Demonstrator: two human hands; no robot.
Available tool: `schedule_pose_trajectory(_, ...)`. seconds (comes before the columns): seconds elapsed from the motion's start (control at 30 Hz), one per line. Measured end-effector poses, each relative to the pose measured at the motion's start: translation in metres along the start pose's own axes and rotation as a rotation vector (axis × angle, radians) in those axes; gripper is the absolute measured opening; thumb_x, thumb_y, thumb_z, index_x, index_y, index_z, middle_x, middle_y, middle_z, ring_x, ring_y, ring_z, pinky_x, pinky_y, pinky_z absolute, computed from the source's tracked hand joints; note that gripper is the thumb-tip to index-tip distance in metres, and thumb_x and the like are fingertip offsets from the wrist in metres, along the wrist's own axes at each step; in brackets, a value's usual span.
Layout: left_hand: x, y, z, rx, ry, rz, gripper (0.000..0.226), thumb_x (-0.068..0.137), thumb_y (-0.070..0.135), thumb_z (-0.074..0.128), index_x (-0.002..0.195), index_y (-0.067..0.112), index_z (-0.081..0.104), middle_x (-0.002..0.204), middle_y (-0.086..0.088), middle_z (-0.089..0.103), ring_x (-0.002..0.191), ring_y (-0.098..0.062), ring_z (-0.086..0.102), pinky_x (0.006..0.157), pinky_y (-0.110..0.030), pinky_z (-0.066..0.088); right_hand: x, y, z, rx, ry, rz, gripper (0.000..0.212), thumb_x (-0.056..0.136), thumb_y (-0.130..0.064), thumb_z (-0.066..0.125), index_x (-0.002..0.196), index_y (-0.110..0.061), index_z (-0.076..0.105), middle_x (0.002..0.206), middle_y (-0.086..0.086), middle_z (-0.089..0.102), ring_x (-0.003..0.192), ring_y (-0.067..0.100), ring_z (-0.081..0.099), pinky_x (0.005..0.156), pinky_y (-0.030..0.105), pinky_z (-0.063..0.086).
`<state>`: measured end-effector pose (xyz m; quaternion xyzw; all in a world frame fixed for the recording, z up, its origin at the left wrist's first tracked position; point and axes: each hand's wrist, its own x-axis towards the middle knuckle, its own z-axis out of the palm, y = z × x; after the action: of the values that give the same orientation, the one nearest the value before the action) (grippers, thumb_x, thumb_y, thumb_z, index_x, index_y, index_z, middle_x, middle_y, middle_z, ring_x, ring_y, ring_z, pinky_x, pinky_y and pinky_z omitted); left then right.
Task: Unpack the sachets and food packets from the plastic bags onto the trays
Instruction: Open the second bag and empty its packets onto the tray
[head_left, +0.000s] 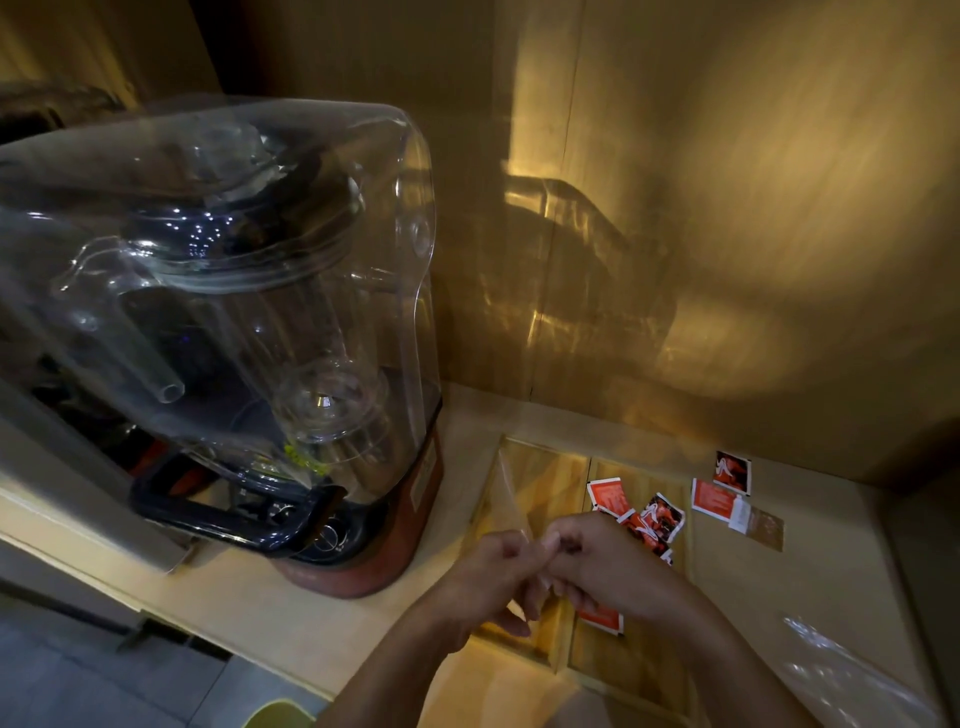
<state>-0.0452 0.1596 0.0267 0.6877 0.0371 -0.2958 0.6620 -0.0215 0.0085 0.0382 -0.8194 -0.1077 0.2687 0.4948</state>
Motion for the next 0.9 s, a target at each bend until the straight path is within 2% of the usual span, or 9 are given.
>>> schedule_pose_trajectory(0.27,0.003,-0.005,-0.002,-0.012,0.001,0.09,0.029,0.093,0.021,0.051,0.066,0.013,0.056,0.052,0.004,0.061,0.05,-0.01,0.057,0.048,-0.018,0.048,0.0,0.007,0.002,-0.001,0.029,0.015,0.036,0.079,-0.001,0.058,0.051,-0.022,0.048,0.037,-0.012,0.052,0.037,-0.002,0.046,0.045,0.017,0.034)
schedule_pose_trajectory(0.33,0.004,-0.006,-0.001,0.01,0.032,0.087,0.027,0.092,0.021,0.053,0.067,0.011,0.057,0.054,0.002,0.062,0.051,-0.011,0.058,0.05,-0.02,0.05,0.002,0.009,0.004,-0.078,0.09,0.006,0.036,0.079,-0.011,0.063,0.05,-0.022,0.045,0.038,-0.016,0.052,0.046,-0.008,0.053,0.05,0.016,0.032)
schedule_pose_trajectory(0.4,0.002,-0.005,-0.002,0.064,0.048,0.084,0.023,0.093,0.02,0.052,0.076,0.005,0.058,0.057,-0.001,0.061,0.051,-0.01,0.058,0.052,-0.02,0.05,0.003,0.012,0.002,-0.142,0.168,0.009,0.029,0.069,-0.027,0.064,0.047,-0.023,0.045,0.041,-0.012,0.051,0.054,-0.004,0.057,0.052,0.02,0.032)
schedule_pose_trajectory(0.47,-0.001,-0.005,-0.001,0.091,0.089,0.085,0.022,0.093,0.017,0.051,0.077,0.003,0.058,0.057,-0.003,0.059,0.048,-0.009,0.055,0.049,-0.019,0.048,0.005,0.016,0.0,-0.181,0.227,0.029,0.021,0.06,-0.032,0.06,0.045,-0.024,0.046,0.041,-0.008,0.046,0.05,0.003,0.046,0.054,0.028,0.034)
schedule_pose_trajectory(0.57,0.003,-0.005,0.004,0.228,0.249,0.102,0.02,0.085,0.01,0.057,0.065,0.008,0.057,0.056,-0.008,0.057,0.047,-0.014,0.053,0.051,-0.029,0.049,0.006,0.015,0.003,-0.278,0.216,0.065,0.029,0.069,-0.021,0.063,0.047,-0.024,0.044,0.046,-0.004,0.046,0.05,0.007,0.041,0.055,0.029,0.034)
schedule_pose_trajectory(0.63,0.005,-0.004,0.006,0.32,0.309,0.103,0.013,0.077,0.007,0.06,0.066,0.012,0.055,0.063,-0.007,0.056,0.056,-0.017,0.056,0.056,-0.038,0.053,0.008,0.013,0.005,-0.286,0.169,0.066,0.027,0.072,-0.016,0.062,0.052,-0.025,0.045,0.052,-0.005,0.049,0.054,0.008,0.045,0.057,0.029,0.036)
schedule_pose_trajectory(0.77,0.004,-0.003,0.005,0.278,0.251,0.066,0.02,0.075,-0.003,0.054,0.089,0.011,0.052,0.085,-0.008,0.056,0.071,-0.023,0.061,0.051,-0.031,0.052,0.008,0.01,0.01,-0.283,0.101,0.037,0.028,0.081,-0.017,0.06,0.062,-0.033,0.048,0.061,-0.007,0.053,0.057,0.002,0.048,0.059,0.023,0.04)
schedule_pose_trajectory(0.83,0.005,-0.006,0.002,0.314,0.292,0.101,0.02,0.077,-0.001,0.053,0.089,0.014,0.056,0.077,-0.005,0.06,0.067,-0.019,0.061,0.051,-0.031,0.049,0.008,0.009,0.013,-0.338,0.144,0.005,0.034,0.086,-0.018,0.056,0.057,-0.032,0.044,0.054,-0.008,0.051,0.056,0.0,0.046,0.059,0.024,0.039)
schedule_pose_trajectory(0.9,0.007,-0.011,-0.001,0.389,0.358,0.122,0.014,0.082,0.007,0.056,0.078,0.02,0.059,0.067,-0.003,0.062,0.059,-0.018,0.059,0.055,-0.036,0.05,0.007,0.006,0.016,-0.384,0.19,-0.014,0.036,0.088,-0.02,0.052,0.055,-0.029,0.043,0.051,-0.009,0.053,0.055,0.001,0.047,0.056,0.023,0.037)
